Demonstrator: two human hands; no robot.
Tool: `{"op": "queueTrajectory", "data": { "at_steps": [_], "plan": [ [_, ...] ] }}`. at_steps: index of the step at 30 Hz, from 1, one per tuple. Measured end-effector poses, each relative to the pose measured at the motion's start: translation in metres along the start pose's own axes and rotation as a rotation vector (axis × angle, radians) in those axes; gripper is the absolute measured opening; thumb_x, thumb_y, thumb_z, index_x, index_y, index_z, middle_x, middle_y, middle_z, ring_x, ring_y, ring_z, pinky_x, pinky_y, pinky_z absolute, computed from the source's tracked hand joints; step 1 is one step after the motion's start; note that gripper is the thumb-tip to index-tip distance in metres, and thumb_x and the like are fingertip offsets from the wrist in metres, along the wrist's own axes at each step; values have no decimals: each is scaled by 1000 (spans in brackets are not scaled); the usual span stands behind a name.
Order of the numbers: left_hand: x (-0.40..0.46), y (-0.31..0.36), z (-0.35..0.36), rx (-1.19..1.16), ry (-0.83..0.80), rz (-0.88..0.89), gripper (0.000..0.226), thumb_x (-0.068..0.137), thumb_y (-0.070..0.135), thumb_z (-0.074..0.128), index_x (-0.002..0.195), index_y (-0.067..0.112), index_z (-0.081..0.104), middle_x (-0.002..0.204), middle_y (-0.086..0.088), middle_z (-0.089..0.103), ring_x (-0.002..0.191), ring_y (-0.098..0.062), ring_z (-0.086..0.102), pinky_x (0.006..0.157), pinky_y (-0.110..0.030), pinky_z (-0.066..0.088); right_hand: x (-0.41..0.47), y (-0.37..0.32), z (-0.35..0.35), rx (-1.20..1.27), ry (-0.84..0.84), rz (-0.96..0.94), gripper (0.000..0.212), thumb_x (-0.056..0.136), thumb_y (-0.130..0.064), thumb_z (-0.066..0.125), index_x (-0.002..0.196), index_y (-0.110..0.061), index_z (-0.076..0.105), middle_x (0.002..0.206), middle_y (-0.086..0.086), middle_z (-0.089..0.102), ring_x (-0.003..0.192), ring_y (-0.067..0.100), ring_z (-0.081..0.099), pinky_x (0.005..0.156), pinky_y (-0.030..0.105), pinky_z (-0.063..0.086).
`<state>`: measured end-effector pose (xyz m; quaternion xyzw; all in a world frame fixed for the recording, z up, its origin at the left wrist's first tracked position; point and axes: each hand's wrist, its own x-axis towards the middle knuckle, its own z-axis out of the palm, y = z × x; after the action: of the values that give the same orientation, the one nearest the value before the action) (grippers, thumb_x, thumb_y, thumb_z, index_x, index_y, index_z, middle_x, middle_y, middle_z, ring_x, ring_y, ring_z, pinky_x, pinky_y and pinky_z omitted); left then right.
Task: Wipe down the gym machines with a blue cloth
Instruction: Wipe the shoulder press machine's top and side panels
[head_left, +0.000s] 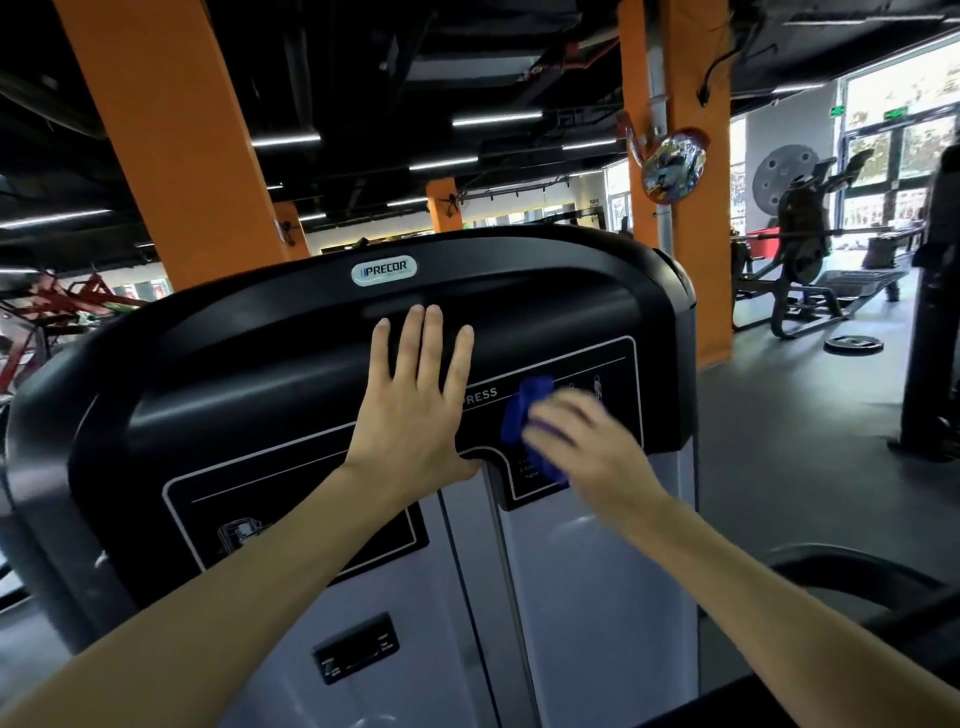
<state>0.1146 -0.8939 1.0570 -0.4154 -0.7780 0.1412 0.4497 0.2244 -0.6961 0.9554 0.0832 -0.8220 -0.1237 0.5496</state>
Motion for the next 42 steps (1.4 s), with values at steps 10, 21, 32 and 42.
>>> {"op": "queueTrajectory", "data": {
  "at_steps": [10,21,32,42],
  "plan": [
    [-2,-8,-4,-48,-7,41,137,71,95,29,159,5,-22,168,-30,-15,157,-45,-13,125,-63,-2,14,-13,10,-8,121,46,17,93,-4,72,110,-1,73,121,16,68,118,35,52,104,45,49],
    [-33,-59,-1,-53,60,207,139,77,93,47,162,-2,-9,172,-20,-10,161,-30,-10,131,-46,4,79,-64,1,90,234,767,59,86,6,63,144,-5,54,148,11,49,134,33,41,114,39,41],
    [-134,-118,8,41,37,151,124,87,78,56,162,-7,7,172,-22,-2,161,-32,-1,130,-48,15,78,-134,40,-10,204,397,46,98,1,60,143,-11,59,151,8,53,131,31,51,102,39,52],
    [-159,-165,5,99,43,152,135,80,85,56,161,-9,4,172,-23,-3,161,-33,-4,131,-49,9,109,-242,61,74,246,328,44,102,5,47,141,-11,61,151,6,54,128,34,55,98,37,55]
  ]
}}
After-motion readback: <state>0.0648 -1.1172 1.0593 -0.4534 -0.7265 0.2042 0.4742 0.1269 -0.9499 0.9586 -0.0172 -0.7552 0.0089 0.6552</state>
